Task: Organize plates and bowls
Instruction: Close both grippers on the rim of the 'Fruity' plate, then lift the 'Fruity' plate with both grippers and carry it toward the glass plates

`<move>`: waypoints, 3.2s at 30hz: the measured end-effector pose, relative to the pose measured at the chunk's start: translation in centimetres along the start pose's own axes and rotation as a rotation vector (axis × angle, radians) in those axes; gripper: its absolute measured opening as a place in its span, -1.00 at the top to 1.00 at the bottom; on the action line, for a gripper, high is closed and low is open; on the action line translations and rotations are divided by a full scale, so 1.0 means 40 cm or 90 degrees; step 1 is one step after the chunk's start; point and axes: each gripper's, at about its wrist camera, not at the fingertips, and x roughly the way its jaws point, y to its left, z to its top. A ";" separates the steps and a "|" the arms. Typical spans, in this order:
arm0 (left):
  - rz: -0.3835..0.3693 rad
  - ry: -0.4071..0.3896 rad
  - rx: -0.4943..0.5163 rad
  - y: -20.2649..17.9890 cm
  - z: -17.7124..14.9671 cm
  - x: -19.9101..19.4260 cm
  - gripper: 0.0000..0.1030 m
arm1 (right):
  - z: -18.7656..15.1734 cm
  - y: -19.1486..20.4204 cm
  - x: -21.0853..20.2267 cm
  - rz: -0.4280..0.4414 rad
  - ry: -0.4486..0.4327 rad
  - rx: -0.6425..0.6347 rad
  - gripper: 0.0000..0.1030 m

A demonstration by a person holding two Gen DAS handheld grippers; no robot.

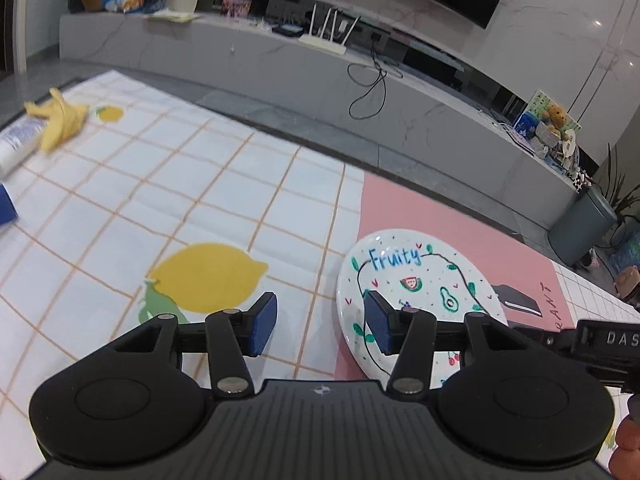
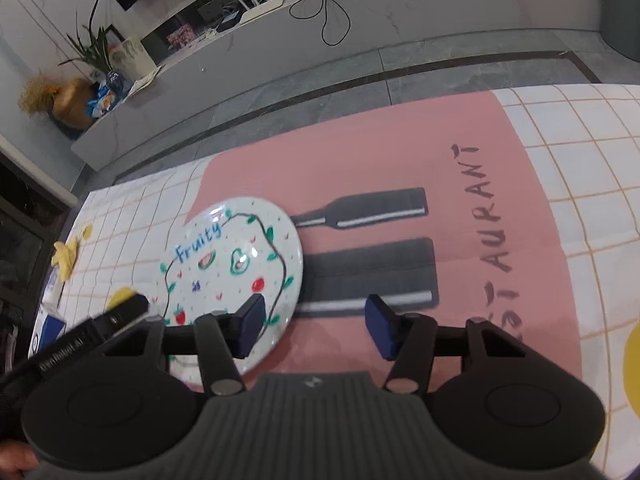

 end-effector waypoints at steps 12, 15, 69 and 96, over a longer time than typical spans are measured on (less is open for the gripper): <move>-0.025 -0.021 -0.001 -0.011 -0.005 0.023 0.49 | 0.019 -0.003 0.049 0.050 -0.020 0.028 0.60; -0.038 -0.015 0.003 -0.020 -0.008 0.025 0.63 | 0.011 0.002 0.052 0.056 -0.021 0.027 0.65; -0.131 0.049 -0.068 0.017 -0.030 -0.064 0.70 | -0.089 -0.161 -0.049 0.205 0.075 0.228 0.91; -0.205 -0.025 0.008 -0.268 -0.198 -0.547 0.70 | -0.329 -0.259 -0.652 0.238 -0.063 0.202 0.88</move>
